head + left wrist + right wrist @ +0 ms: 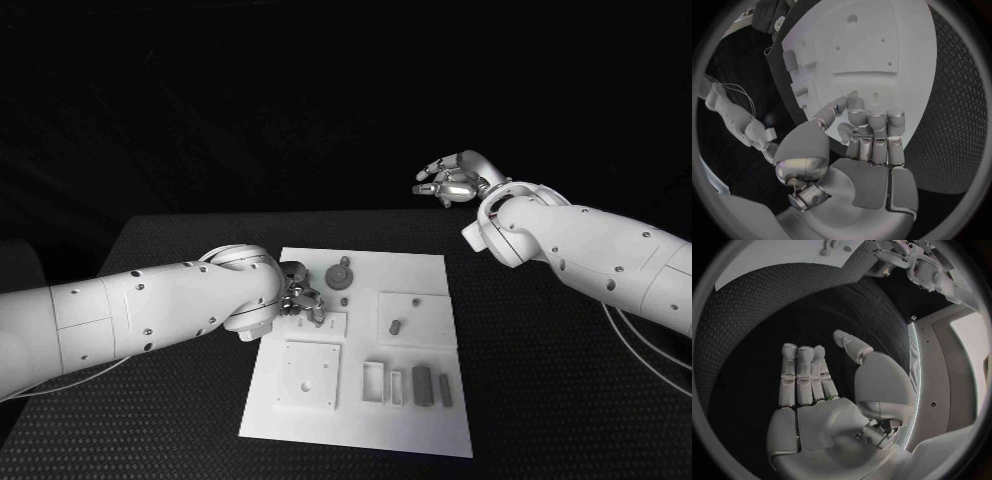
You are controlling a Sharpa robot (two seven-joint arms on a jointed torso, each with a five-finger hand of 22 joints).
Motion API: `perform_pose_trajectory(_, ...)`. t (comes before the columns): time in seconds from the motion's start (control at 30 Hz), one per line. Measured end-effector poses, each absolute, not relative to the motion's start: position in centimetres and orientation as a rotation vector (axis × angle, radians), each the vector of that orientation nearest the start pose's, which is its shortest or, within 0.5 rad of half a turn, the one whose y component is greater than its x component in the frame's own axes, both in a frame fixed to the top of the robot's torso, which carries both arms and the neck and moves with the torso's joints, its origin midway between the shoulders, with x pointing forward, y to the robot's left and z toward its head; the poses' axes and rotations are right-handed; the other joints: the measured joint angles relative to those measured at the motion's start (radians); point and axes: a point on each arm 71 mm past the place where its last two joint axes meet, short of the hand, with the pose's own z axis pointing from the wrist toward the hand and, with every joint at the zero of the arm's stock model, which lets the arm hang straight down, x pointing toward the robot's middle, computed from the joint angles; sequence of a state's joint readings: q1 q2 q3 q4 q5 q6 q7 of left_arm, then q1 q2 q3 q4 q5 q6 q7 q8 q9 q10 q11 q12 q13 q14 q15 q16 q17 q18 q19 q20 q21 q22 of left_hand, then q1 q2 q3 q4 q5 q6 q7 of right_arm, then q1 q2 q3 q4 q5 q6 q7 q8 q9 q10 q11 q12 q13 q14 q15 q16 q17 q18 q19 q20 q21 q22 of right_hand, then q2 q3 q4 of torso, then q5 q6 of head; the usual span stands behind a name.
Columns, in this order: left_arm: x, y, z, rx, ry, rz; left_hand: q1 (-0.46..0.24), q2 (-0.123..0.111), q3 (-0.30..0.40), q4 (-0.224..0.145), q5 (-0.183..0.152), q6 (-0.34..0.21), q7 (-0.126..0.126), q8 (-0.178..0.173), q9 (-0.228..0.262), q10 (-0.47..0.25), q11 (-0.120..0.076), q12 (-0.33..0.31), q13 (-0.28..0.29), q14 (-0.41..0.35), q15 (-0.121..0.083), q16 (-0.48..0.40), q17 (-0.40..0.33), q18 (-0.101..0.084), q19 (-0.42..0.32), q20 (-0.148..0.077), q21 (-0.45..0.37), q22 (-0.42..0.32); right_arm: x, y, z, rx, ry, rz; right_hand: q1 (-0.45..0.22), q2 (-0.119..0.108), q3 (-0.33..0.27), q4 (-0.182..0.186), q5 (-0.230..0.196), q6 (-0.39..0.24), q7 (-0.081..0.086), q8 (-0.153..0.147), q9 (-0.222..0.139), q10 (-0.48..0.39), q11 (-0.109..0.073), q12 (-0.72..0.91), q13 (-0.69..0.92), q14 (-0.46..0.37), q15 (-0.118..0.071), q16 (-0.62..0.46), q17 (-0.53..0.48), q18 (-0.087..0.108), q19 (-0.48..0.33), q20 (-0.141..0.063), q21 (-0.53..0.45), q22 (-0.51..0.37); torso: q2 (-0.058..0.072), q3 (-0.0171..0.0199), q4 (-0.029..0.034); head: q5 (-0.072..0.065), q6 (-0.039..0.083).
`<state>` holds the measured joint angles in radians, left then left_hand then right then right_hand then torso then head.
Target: Assemble the parts on the task board
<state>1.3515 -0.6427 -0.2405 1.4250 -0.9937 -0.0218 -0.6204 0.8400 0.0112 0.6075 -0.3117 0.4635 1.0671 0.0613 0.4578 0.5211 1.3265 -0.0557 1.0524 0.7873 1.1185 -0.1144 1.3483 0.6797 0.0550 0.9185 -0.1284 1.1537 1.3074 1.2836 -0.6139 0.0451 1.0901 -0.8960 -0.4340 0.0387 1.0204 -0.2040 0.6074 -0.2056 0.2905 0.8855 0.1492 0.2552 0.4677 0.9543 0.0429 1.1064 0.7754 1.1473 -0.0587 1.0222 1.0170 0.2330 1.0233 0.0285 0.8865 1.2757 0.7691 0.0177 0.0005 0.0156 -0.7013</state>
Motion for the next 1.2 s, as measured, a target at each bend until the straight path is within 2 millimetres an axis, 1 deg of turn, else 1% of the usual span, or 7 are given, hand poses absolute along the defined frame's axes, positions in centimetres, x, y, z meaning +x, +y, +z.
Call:
perform_pose_trajectory(0.23,49.54,16.13,-22.43,-0.197,2.284,-0.292,-0.003,-0.002,0.003,-0.003,0.004,0.001,0.000,-0.002,0.001,0.000,0.000,0.000,0.000,0.000,0.000,0.000,-0.001,0.000,0.000,0.000,0.000,0.000,58.32,-22.35,-13.04,0.450,1.444,0.814,0.000,0.000,0.003,-0.003,0.000,0.000,-0.001,0.000,0.000,-0.002,0.002,0.000,-0.001,-0.003,-0.003,0.000,-0.001,0.000,0.000,0.000,-0.004,0.002,0.000,0.0000,0.0001,0.000,-0.001)
perform_pose_trajectory(0.3,49.55,16.17,-22.44,-0.195,2.284,-0.290,-0.006,-0.003,0.003,-0.003,0.006,0.001,0.000,-0.004,0.023,0.000,0.000,0.000,0.000,0.000,0.000,0.000,-0.001,0.000,0.000,0.000,0.000,0.000,58.31,-22.34,-13.04,0.450,1.444,0.814,0.000,0.000,0.003,-0.003,0.000,0.000,-0.001,0.000,0.000,-0.004,0.004,0.000,-0.001,-0.003,-0.003,0.000,-0.001,0.000,0.000,0.000,-0.004,0.002,0.000,0.0000,0.0002,0.000,-0.001)
perform_pose_trajectory(0.43,49.55,16.18,-22.46,-0.191,2.288,-0.288,-0.006,-0.003,0.003,-0.003,0.008,0.001,0.000,-0.006,0.023,0.000,-0.004,0.000,0.000,0.000,0.000,0.000,-0.001,0.000,0.000,0.000,0.000,0.000,58.31,-22.31,-13.04,0.449,1.445,0.815,0.000,0.000,0.003,-0.003,0.000,-0.002,0.000,0.000,0.000,-0.004,0.004,0.002,-0.001,-0.003,-0.003,0.000,-0.001,0.000,0.000,0.000,-0.004,0.002,0.000,-0.0004,0.0004,0.000,-0.002)
perform_pose_trajectory(0.83,49.52,16.32,-22.50,-0.180,2.298,-0.282,-0.006,-0.003,0.004,-0.003,0.008,0.001,0.000,-0.004,0.024,0.001,-0.006,0.000,0.001,0.000,0.000,0.000,-0.003,-0.001,0.000,0.000,0.000,0.000,58.32,-22.30,-13.06,0.448,1.448,0.815,0.000,0.000,0.003,-0.003,0.000,-0.004,0.001,0.000,0.000,-0.004,0.004,0.004,-0.003,-0.003,-0.003,0.003,-0.003,0.000,0.000,0.000,-0.004,0.002,0.000,-0.0006,0.0003,0.000,-0.007)
perform_pose_trajectory(0.93,49.52,16.32,-22.50,-0.179,2.299,-0.281,-0.006,-0.003,0.004,-0.003,0.014,0.001,0.000,-0.004,0.024,0.001,-0.006,0.000,0.001,0.000,0.000,0.000,-0.004,-0.001,0.000,0.000,0.000,0.000,58.33,-22.30,-13.06,0.448,1.448,0.815,0.000,0.000,0.003,-0.003,0.000,-0.003,0.002,0.000,0.000,-0.004,0.004,0.004,-0.005,-0.002,-0.002,0.003,-0.004,0.000,0.000,0.000,-0.004,0.002,0.000,-0.0006,0.0004,0.000,-0.007)
perform_pose_trajectory(1.2,49.54,16.32,-22.53,-0.176,2.301,-0.279,-0.006,-0.003,0.004,-0.003,0.014,0.001,0.000,-0.004,0.028,0.001,-0.005,0.000,0.001,0.000,0.000,0.000,-0.005,-0.001,0.000,0.000,0.000,0.001,58.32,-22.26,-13.07,0.447,1.449,0.816,0.000,0.000,0.003,-0.003,0.000,-0.002,0.002,0.000,0.000,-0.004,0.004,0.004,-0.005,-0.002,-0.002,0.003,-0.004,0.000,0.000,0.000,-0.004,0.002,0.000,-0.0006,0.0009,0.000,-0.006)
